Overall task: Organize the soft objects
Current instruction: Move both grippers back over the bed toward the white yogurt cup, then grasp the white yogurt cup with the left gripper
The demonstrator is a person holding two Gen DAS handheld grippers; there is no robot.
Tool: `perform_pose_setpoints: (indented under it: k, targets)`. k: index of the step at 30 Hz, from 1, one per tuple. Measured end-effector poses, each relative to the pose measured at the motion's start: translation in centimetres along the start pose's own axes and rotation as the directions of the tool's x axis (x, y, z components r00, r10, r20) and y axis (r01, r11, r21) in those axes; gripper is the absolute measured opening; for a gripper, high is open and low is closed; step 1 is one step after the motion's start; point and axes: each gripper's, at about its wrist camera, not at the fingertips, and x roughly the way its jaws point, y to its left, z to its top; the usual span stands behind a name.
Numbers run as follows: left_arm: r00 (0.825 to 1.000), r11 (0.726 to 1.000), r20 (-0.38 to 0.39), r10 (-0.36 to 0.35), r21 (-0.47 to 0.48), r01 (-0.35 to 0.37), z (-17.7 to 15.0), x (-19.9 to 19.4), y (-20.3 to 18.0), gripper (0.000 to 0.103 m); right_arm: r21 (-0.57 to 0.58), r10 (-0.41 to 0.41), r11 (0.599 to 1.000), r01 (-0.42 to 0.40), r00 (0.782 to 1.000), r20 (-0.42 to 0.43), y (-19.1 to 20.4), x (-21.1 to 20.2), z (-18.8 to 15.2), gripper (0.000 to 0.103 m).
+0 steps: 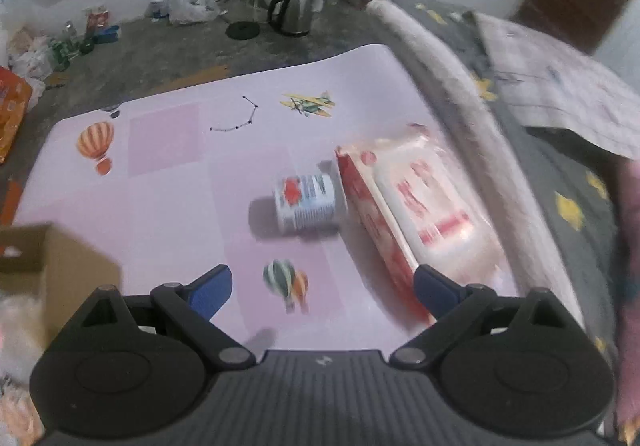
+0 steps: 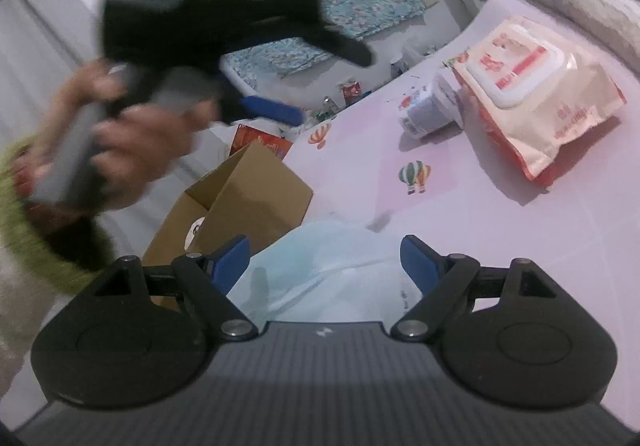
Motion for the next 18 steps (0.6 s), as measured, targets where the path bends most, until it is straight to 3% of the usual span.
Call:
perform_pose_setpoints:
  k: [10,13,15,18]
  targets:
    - [0.997,0.991,-0.081,0.002,-0.131,-0.012,4.5,9.1,1.0,0.096,0.05,0.009,0.999,-0.008,1.0,-0.01,-2.9,-0.3,0.2,0.082]
    - [0.995,0.989,-0.099,-0.003,-0.144,-0.012,4.6,10.4,1.3,0.082,0.062,0.008,0.998,-0.007,1.0,-0.011,-3.4,-0.2,0.2,0.082]
    - [0.994,0.984,-0.112,-0.011,-0.179,-0.009,4.6,11.0,1.8,0.067,0.066,0.009,0.998,-0.009,1.0,-0.01,-3.4,-0.4,0.1,0.082]
    - [0.993,0.977,-0.114,-0.029,-0.214,0.004,4.4,11.5,2.6,0.065,0.073,0.008,0.997,-0.008,1.0,-0.008,-3.4,-0.6,-0.1,0.082]
